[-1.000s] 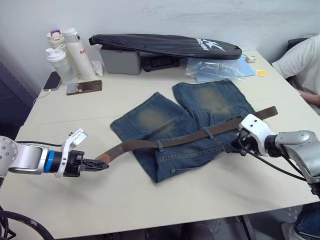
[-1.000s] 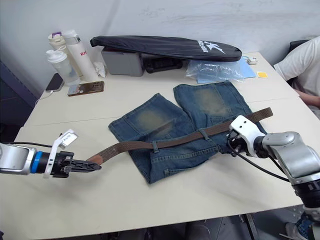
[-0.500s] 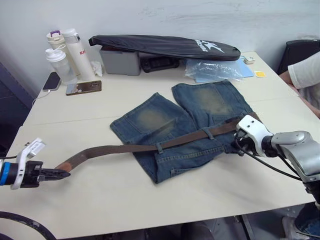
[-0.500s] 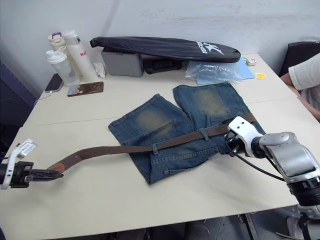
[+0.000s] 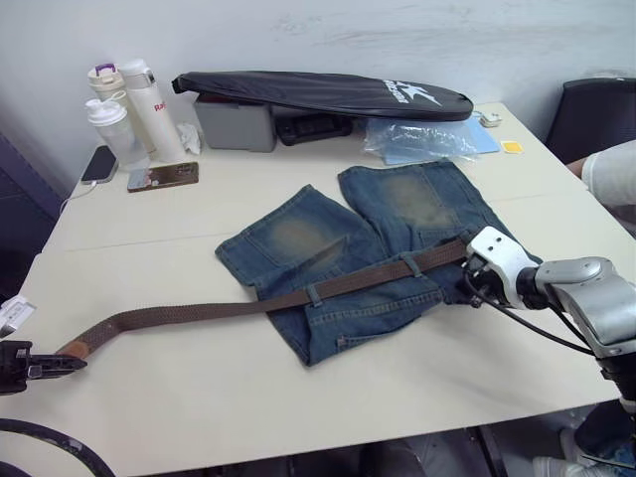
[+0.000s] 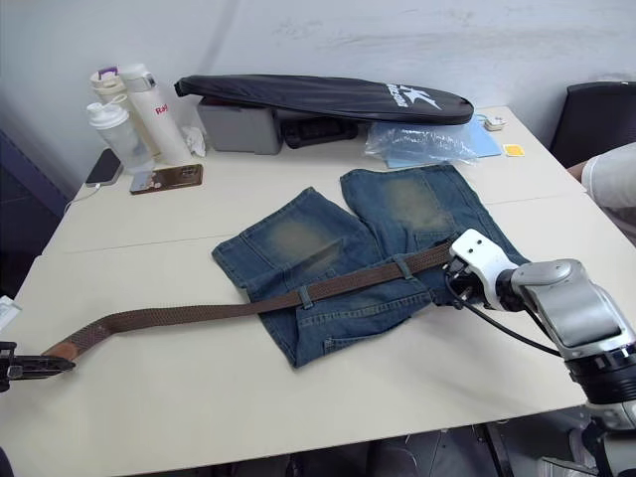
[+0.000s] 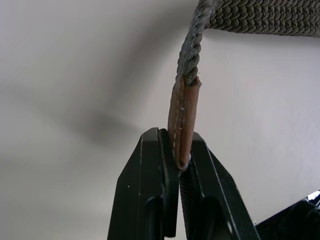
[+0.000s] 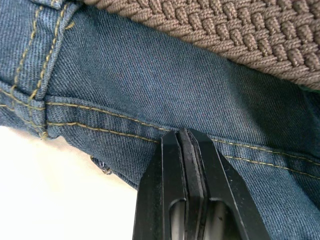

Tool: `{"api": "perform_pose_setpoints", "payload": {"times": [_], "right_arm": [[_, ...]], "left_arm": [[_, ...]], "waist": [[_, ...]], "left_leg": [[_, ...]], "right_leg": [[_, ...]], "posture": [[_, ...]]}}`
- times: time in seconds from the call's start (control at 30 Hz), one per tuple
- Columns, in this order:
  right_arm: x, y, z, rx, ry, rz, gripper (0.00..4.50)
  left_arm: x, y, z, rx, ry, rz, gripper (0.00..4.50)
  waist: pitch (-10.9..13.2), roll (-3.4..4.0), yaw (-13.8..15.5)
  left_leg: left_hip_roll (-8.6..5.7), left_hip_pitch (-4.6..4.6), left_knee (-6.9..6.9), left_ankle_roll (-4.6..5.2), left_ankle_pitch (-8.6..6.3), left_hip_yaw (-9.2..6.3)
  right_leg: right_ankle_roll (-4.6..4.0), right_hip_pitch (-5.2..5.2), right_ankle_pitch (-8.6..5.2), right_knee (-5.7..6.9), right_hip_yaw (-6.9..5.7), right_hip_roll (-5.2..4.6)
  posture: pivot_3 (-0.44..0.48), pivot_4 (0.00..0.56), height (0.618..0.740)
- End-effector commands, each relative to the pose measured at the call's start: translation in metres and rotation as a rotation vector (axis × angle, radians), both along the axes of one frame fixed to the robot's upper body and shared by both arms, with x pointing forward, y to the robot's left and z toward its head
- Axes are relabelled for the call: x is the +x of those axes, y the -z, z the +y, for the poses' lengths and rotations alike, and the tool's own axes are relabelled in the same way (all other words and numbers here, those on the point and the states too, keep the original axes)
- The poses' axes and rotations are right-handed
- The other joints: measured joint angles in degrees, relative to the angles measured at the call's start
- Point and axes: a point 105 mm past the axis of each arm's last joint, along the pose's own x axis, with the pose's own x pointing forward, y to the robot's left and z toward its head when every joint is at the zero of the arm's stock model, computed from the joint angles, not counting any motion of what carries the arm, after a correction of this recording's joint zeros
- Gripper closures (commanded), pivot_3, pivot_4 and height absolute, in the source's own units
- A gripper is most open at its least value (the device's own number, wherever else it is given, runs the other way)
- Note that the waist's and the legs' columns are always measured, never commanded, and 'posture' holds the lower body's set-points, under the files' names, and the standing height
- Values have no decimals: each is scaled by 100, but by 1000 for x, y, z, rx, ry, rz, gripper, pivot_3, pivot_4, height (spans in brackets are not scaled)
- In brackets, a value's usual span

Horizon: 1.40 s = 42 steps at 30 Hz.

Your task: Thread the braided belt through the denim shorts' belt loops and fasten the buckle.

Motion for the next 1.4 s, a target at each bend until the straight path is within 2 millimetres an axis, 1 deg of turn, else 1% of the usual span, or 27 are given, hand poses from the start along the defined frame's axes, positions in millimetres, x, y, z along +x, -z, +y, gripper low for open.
{"api": "perform_pose_setpoints", "payload": {"times": [0.03, 0.07, 0.1, 0.13, 0.17, 0.23, 0.27, 0.3, 0.37, 0.43, 0.47, 0.5, 0.57, 0.67, 0.77, 0.9, 0.97, 1.03, 1.1, 1.17, 1.23, 1.27, 1.3, 1.33, 1.4], "right_arm": [[-1, -5, 7, 8, -32, -8, 4426], [-2, -7, 8, 12, -39, -12, 4475], [-2, -10, 9, 15, -46, -17, 4500], [-3, -13, 11, 21, -56, -22, 4500], [-3, -15, 12, 25, -61, -25, 4500], [-4, -20, 14, 35, -73, -32, 4500], [-5, -25, 15, 41, -83, -38, 4500], [-5, -28, 16, 47, -93, -43, 4500], [-6, -37, 17, 55, -108, -58, 4500], [-8, -46, 17, 58, -118, -67, 4500], [-11, -52, 17, 62, -134, -71, 4500], [-14, -59, 16, 70, -144, -74, 4500], [-17, -70, 16, 82, -155, -86, 4500], [-22, -85, 16, 104, -176, -103, 4500], [-27, -94, 19, 121, -203, -110, 4500], [-33, -97, 23, 122, -231, -109, 4500], [-40, -100, 30, 150, -264, -107, 4500], [-45, -102, 33, 161, -276, -108, 4500], [-48, -103, 33, 163, -266, -114, 4500], [-52, -104, 32, 162, -252, -119, 4500], [-58, -103, 30, 154, -239, -116, 4500], [-60, -103, 30, 152, -236, -115, 4500], [-62, -103, 29, 151, -226, -117, 4500], [-64, -104, 28, 153, -216, -121, 4500], [-67, -104, 27, 154, -200, -125, 4500]], "left_arm": [[30, -12, 4, 124, 51, -173, 4500], [37, -18, -2, 94, 53, -208, 4056], [42, -23, -7, 65, 59, -231, 3599], [46, -29, -13, 36, 77, -250, 3424], [47, -32, -17, 18, 87, -258, 3044], [50, -40, -26, -16, 125, -282, 2068], [52, -47, -32, -37, 153, -300, 1818], [53, -52, -37, -55, 176, -313, 1277], [51, -61, -48, -93, 239, -328, 684], [46, -70, -62, -135, 311, -341, 201], [45, -79, -72, -165, 362, -366, 201], [44, -88, -81, -198, 408, -389, 201], [39, -100, -99, -243, 500, -415, 201], [31, -112, -125, -276, 636, -426, 201], [32, -120, -152, -270, 754, -467, 201], [40, -118, -183, -277, 847, -491, 201], [45, -110, -206, -289, 898, -478, 201], [53, -106, -230, -347, 902, -453, 201], [60, -97, -251, -373, 900, -416, 201], [66, -88, -268, -396, 892, -391, 201], [68, -78, -287, -420, 913, -376, 201], [68, -75, -293, -419, 922, -374, 201], [69, -70, -300, -388, 944, -391, 201], [68, -66, -307, -327, 1006, -454, 201], [57, -64, -321, -287, 1145, -557, 201]], "waist": [[-5, 7, 7], [-9, 2, 9], [-10, -3, 11], [-12, -9, 5], [-14, -10, -8], [-16, -6, -30], [-16, 9, -50], [-17, 11, -58], [-17, 12, -79], [-17, 14, -90], [-12, 14, -88], [-9, 15, -87], [-9, 19, -89], [-7, 22, -86], [-7, 26, -70], [-7, 35, -39], [-7, 39, -31], [-5, 39, -18], [-2, 45, 33], [-1, 43, 66], [1, 40, 73], [9, 28, 74], [9, 28, 76], [9, 27, 80], [14, 20, 79]], "left_leg": [[1, 0, -1, 0, 0, 0], [6, 0, 2, 1, 1, 0], [6, 0, 2, 0, 2, 2], [0, -6, 1, 5, 6, 1], [-4, -6, 0, 6, 9, 2], [-8, -6, -1, 4, 10, 4], [-9, -6, 0, 2, 11, 4], [-16, -7, 1, -7, 16, 6], [-17, -6, 2, -9, 17, 9], [-15, -6, 2, -10, 17, 9], [-18, -5, 1, -11, 17, 15], [-22, -16, -2, -10, 18, 16], [-20, 0, 1, -11, 18, 15], [-19, -2, -2, -24, 24, 15], [-20, -1, -5, -30, 28, 17], [-18, -2, -10, -35, 31, 20], [-23, 0, -9, -34, 33, 27], [-21, -3, -8, -30, 37, 36], [-22, -1, -7, -29, 38, 36], [-22, 5, -4, -29, 38, 36], [-21, 5, -2, -32, 43, 35], [-21, 6, -3, -51, 54, 35], [-26, -2, -4, -52, 63, 37], [-29, -1, -3, -45, 71, 43], [-29, -2, 0, -68, 98, 61]], "right_leg": [[-4, 0, 2, 0, -1, -2], [-5, 2, 2, 0, -2, -12], [-5, 5, 3, 11, -18, -43], [-3, 4, 3, 14, -42, -56], [-2, 5, 4, 13, -60, -63], [-1, 8, 5, 13, -94, -78], [-1, 10, 5, 14, -105, -87], [-1, 11, 6, 15, -126, -96], [0, 14, 6, 15, -145, -102], [1, 12, 6, 12, -181, -118], [2, 15, 7, 13, -206, -147], [3, 19, 8, 11, -217, -157], [3, 17, 8, 8, -247, -165], [9, 22, 12, -1, -253, -166], [9, 30, 12, -6, -256, -168], [20, 30, 18, -10, -263, -166], [23, 37, 19, -19, -269, -165], [35, 46, 26, -17, -264, -167], [35, 70, 26, -21, -270, -164], [41, 95, 29, -29, -287, -149], [57, 104, 38, -44, -294, -145], [61, 103, 40, -48, -293, -145], [68, 121, 44, -63, -288, -149], [69, 124, 45, -65, -287, -154], [73, 125, 47, -73, -281, -157]], "posture": [[0, 150, 622], [0, 150, 622], [0, 150, 622], [0, 150, 622], [0, 150, 622], [0, 150, 622], [0, 150, 622], [0, 150, 622], [0, 150, 622], [0, 150, 622], [0, 150, 622], [0, 150, 622], [0, 150, 622], [0, 150, 622], [0, 150, 622], [0, 150, 622], [0, 150, 622], [0, 150, 622], [0, 150, 622], [0, 150, 622], [0, 150, 622], [0, 150, 622], [0, 150, 622], [0, 150, 622], [0, 150, 622]]}}
